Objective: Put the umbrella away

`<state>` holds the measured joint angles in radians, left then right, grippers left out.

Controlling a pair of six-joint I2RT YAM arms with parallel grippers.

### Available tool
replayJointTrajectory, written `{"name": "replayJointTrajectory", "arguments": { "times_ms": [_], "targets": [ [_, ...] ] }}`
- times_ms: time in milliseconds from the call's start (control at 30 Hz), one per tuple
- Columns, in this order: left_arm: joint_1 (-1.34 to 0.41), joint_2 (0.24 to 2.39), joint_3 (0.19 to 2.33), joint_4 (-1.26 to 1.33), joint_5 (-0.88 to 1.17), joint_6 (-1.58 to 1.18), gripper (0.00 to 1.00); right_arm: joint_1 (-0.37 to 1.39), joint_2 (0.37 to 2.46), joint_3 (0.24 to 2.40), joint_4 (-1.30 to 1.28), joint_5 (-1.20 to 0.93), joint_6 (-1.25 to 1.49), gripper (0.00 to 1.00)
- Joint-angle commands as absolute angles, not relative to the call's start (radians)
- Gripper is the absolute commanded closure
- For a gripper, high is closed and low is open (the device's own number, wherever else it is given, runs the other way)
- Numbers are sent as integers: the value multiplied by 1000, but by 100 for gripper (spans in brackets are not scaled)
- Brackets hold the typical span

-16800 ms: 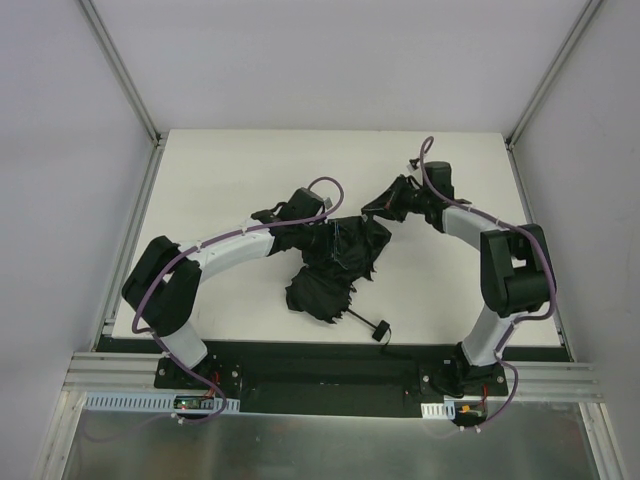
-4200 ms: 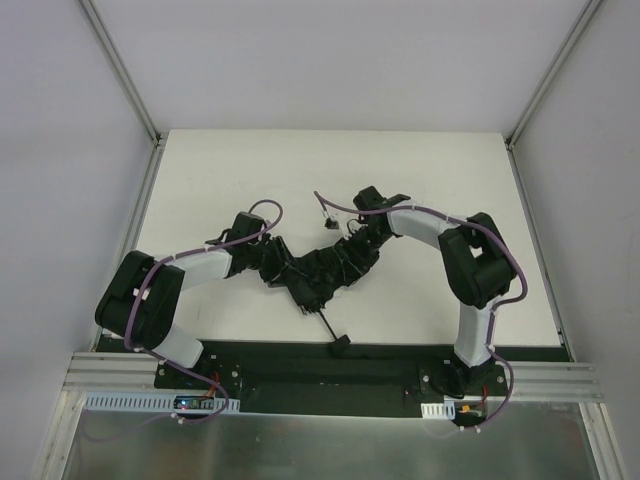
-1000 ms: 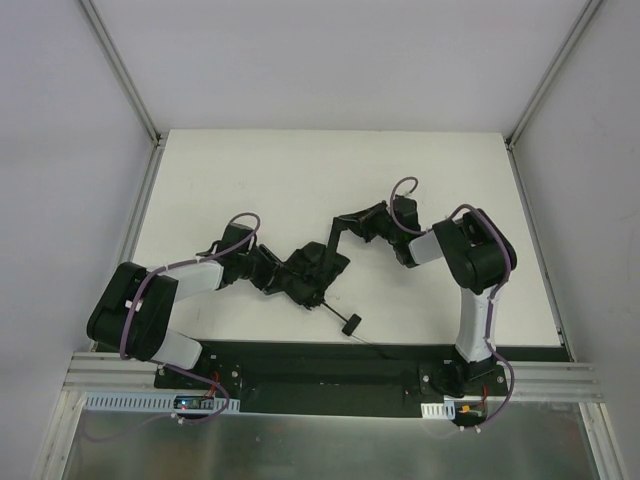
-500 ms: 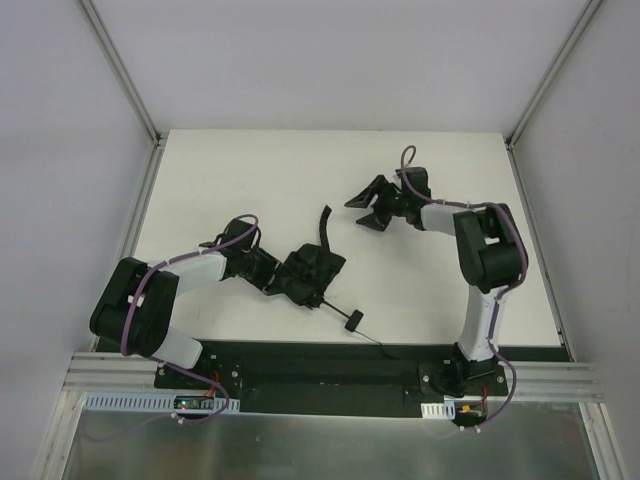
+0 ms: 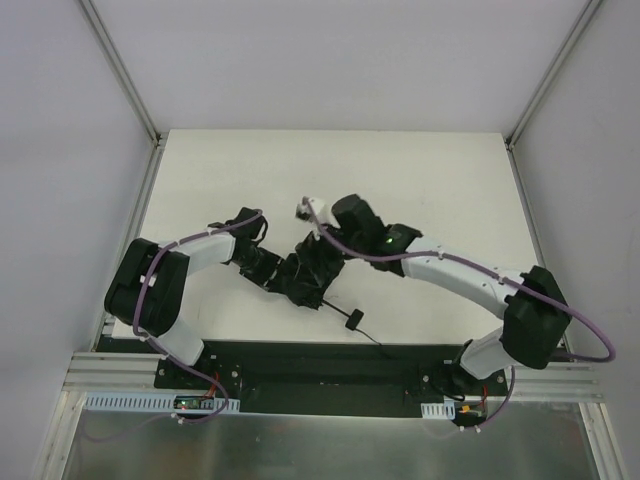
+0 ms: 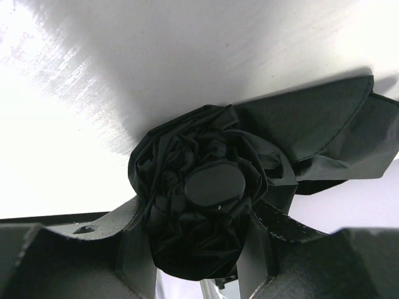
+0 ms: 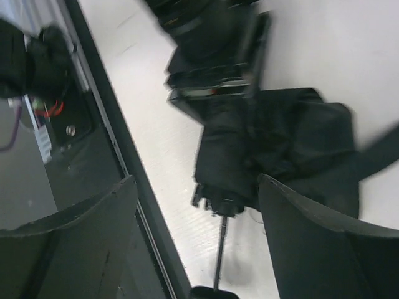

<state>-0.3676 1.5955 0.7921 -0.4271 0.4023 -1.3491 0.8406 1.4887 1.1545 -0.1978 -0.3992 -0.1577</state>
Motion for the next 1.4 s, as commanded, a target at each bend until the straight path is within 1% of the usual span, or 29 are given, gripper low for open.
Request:
{"name": "replayJointTrajectory", "arguments": {
  "times_ms": [0, 167, 267, 367, 433, 500, 600, 633, 667, 733, 800, 833, 867, 900, 933, 967, 1000, 1033, 1100, 1133, 1367],
  "targets": [
    [-377, 1660, 816, -644, 307, -1353, 100, 966, 1563, 1123, -135, -241, -319, 21],
    [-379, 1704, 850, -681, 342, -1348, 100, 1052, 1676, 1131, -54, -92, -379, 21],
    [-379, 1718, 861, -695, 356, -1354, 100, 1072, 1741, 1155, -40, -98, -400, 21],
    [-379, 1726, 873, -709, 371, -1365, 100, 1094, 1795, 1163, -37, -48, -410, 23],
    [-379, 1729, 876, -712, 385, -1376, 100, 1107, 1830, 1160, -34, -16, -410, 26],
    [-379, 1732, 880, -715, 399, -1382, 100, 1121, 1856, 1163, -35, 72, -394, 34],
    [-379, 1720, 879, -719, 396, -1417, 100, 1131, 1884, 1140, -28, 155, -358, 56],
    [-379, 1710, 876, -719, 391, -1428, 100, 1129, 1896, 1132, -29, 158, -342, 64],
    [-379, 1706, 880, -718, 385, -1434, 100, 1129, 1908, 1120, -31, 156, -327, 69],
    [-379, 1695, 890, -719, 376, -1434, 100, 1123, 1920, 1086, -25, 132, -279, 81],
    [-379, 1687, 900, -713, 373, -1433, 100, 1112, 1922, 1030, -5, 89, -241, 99],
    [-379, 1680, 902, -710, 362, -1431, 99, 1108, 1919, 1010, 26, 60, -226, 100],
    [-377, 1672, 903, -706, 353, -1428, 91, 1101, 1913, 985, 46, 23, -212, 100],
    [-376, 1666, 904, -695, 347, -1425, 79, 1088, 1910, 967, 60, -39, -200, 100],
    [-371, 1655, 904, -687, 333, -1417, 64, 1072, 1911, 950, 72, -72, -181, 100],
    [-368, 1643, 900, -671, 328, -1410, 46, 1057, 1911, 931, 87, -119, -170, 100],
    [-362, 1625, 893, -641, 319, -1395, 34, 1037, 1911, 919, 106, -170, -161, 100],
    [-354, 1593, 882, -608, 313, -1378, 24, 1023, 1913, 911, 110, -210, -155, 100],
    [-338, 1525, 848, -522, 304, -1347, 12, 988, 1920, 910, 112, -305, -143, 100],
    [-330, 1484, 822, -473, 302, -1336, 1, 968, 1925, 910, 113, -351, -135, 100],
    [-290, 1272, 635, -186, 321, -1367, 1, 819, 1994, 940, 110, -657, -77, 100]
  ]
}}
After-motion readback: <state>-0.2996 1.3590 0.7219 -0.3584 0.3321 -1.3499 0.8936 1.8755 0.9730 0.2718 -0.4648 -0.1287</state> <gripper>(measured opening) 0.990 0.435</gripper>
